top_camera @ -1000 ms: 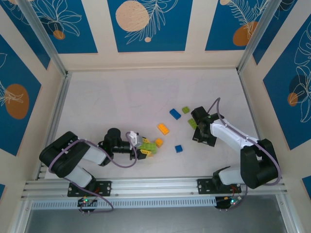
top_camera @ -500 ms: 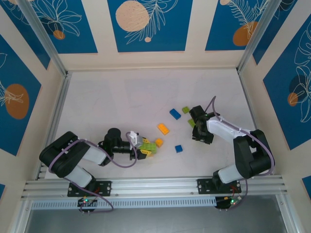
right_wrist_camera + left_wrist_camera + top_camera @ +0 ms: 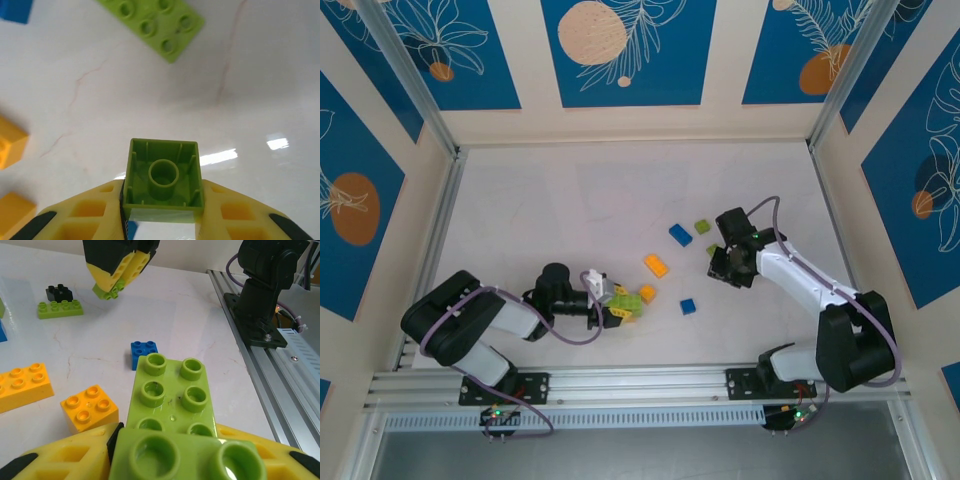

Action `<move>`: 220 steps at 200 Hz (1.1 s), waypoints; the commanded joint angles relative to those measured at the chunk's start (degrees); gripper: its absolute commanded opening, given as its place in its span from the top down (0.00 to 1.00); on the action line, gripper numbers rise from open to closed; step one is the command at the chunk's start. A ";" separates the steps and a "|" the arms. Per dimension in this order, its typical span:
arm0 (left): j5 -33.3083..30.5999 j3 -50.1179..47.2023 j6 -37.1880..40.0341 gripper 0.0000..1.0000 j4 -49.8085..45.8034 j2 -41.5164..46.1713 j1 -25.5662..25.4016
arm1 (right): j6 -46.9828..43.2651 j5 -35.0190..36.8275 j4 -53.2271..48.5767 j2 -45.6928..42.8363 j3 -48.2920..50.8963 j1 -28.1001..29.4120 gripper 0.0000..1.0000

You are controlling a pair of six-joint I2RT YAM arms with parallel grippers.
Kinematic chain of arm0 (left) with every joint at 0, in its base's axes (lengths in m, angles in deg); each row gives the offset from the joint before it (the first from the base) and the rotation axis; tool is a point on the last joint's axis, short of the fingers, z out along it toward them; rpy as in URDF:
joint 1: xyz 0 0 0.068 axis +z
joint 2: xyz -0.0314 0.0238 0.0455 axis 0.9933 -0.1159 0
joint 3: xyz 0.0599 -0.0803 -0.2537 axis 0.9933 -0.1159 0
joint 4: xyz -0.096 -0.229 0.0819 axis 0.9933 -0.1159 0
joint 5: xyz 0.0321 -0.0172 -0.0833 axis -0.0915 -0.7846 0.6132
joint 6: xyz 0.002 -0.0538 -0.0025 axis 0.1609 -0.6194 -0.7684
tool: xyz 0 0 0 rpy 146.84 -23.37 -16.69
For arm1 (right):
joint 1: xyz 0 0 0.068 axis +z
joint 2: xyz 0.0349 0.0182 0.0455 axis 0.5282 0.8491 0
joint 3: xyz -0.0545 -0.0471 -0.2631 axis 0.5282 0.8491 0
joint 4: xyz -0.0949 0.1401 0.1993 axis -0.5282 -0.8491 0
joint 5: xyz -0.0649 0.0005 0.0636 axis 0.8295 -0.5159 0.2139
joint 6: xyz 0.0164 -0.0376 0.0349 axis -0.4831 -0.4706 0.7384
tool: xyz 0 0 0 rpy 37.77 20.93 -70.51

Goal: Assemble a carrot with lego

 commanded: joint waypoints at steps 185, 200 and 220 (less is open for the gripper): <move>1.19 1.82 1.28 0.55 -1.75 -0.28 0.66 | -10.26 -12.45 0.94 13.74 -11.88 -5.93 0.47; 1.06 1.82 1.29 0.55 -1.81 -0.28 0.68 | -11.12 -9.49 0.47 12.81 -12.40 -3.83 0.47; 1.28 1.82 1.30 0.55 -1.74 -0.26 0.66 | -13.03 -5.78 0.27 13.67 -14.35 -2.31 0.46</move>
